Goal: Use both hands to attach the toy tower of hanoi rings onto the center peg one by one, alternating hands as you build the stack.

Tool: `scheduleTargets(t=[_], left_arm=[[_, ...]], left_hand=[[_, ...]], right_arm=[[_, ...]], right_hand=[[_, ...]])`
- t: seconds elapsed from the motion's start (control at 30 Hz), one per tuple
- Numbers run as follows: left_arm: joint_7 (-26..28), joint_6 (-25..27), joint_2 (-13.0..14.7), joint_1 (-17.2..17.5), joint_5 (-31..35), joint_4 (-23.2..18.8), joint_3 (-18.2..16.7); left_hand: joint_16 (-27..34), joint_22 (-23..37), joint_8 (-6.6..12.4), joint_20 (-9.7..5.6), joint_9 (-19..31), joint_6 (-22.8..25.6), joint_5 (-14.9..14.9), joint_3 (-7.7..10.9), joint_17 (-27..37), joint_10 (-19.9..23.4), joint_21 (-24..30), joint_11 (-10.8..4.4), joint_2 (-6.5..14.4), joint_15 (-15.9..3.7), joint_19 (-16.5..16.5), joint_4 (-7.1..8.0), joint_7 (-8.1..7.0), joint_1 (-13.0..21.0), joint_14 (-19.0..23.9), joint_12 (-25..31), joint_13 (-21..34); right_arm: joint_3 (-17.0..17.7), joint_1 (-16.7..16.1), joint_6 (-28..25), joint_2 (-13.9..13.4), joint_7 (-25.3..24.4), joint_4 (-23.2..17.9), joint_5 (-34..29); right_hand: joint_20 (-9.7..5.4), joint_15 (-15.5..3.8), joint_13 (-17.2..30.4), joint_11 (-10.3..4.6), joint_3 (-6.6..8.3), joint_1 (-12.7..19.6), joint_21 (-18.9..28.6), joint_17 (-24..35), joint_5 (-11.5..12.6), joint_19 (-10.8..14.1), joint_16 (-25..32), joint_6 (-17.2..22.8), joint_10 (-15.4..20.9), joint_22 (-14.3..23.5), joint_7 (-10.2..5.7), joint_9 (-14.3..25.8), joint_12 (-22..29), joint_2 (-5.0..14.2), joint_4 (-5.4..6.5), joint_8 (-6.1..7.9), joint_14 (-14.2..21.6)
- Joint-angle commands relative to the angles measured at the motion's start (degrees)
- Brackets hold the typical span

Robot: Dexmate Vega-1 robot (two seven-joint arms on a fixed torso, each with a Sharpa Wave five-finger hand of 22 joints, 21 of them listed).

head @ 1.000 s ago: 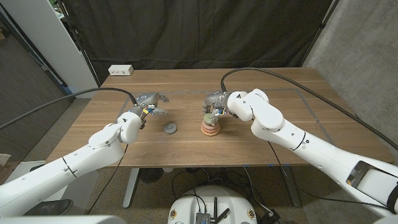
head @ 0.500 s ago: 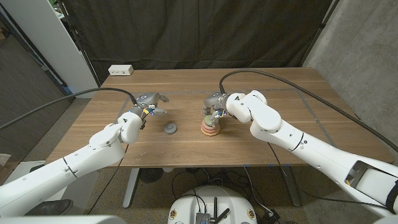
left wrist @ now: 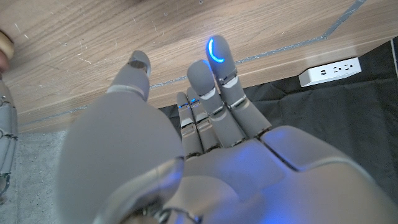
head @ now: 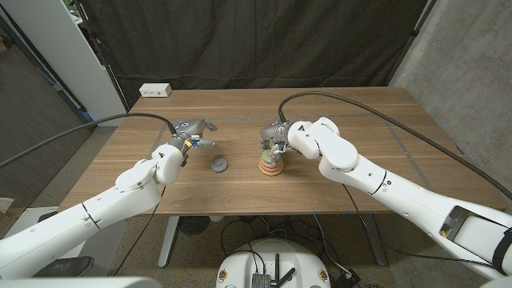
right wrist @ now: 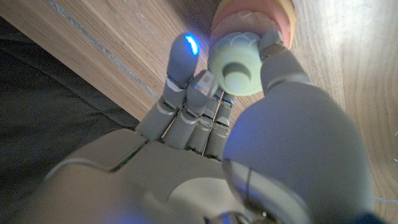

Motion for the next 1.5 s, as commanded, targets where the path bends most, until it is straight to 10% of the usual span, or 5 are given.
scheduleTargets(t=[0.03,0.37,0.8,1.5], left_arm=[[0.28,-0.28,0.00,-0.10,-0.18,0.24,0.00],[0.00,-0.02,-0.20,-0.55,0.16,0.29,0.31],[-0.11,-0.51,-0.57,-1.09,0.18,0.97,0.55],[-0.26,-1.76,-0.87,-1.87,0.06,2.07,0.80]], left_hand=[[0.08,0.04,0.03,-4.60,0.17,-0.67,0.75,0.30,0.11,-0.12,0.59,-0.19,0.72,-0.28,0.21,-0.07,-0.05,0.00,0.68,-0.09,0.23],[-0.16,0.14,-0.69,-4.56,0.29,-4.06,2.31,1.18,0.81,-2.25,0.80,0.03,3.18,-0.23,-1.79,0.16,0.25,0.14,-0.30,-0.69,0.44],[-0.17,0.28,0.01,-4.57,0.35,-3.37,2.84,0.82,1.18,-1.87,1.74,-0.39,3.13,-0.27,-2.15,-0.11,-0.19,-0.28,-1.25,-0.29,0.55],[-0.06,-0.03,-0.26,-4.58,0.36,-4.22,3.68,0.75,1.20,-2.32,2.68,-0.14,4.01,-0.23,-3.10,-0.05,0.11,-0.35,-1.59,-0.43,0.46]], right_arm=[[-0.13,-0.02,-0.20,0.38,0.47,1.14,-0.18],[0.58,-0.30,-1.31,-0.15,1.46,0.71,0.27],[0.84,0.38,-0.39,-1.30,2.44,-0.14,2.05],[1.58,0.26,0.21,-2.70,5.18,-3.23,-0.32]], right_hand=[[0.09,0.07,0.63,-2.19,2.03,2.85,0.10,0.26,0.30,-0.04,0.37,2.82,2.63,-0.03,-1.30,0.38,0.16,6.51,2.05,0.11,0.47],[0.15,0.09,1.07,-2.59,1.63,1.98,0.13,0.49,0.17,0.11,0.54,2.63,2.62,0.02,-1.82,0.38,0.09,5.83,2.19,-0.06,0.63],[0.07,0.14,0.66,-2.00,0.37,-2.53,0.35,1.36,-0.76,0.02,1.37,-9.33,-8.77,0.56,-1.05,0.38,-1.63,1.17,2.20,-4.11,0.30],[0.09,0.07,-0.23,-1.35,-0.17,-5.60,-0.61,0.24,-2.24,-1.68,-1.25,-18.72,-18.24,0.64,-0.06,0.17,-1.20,-2.14,2.52,-4.45,-2.82]])
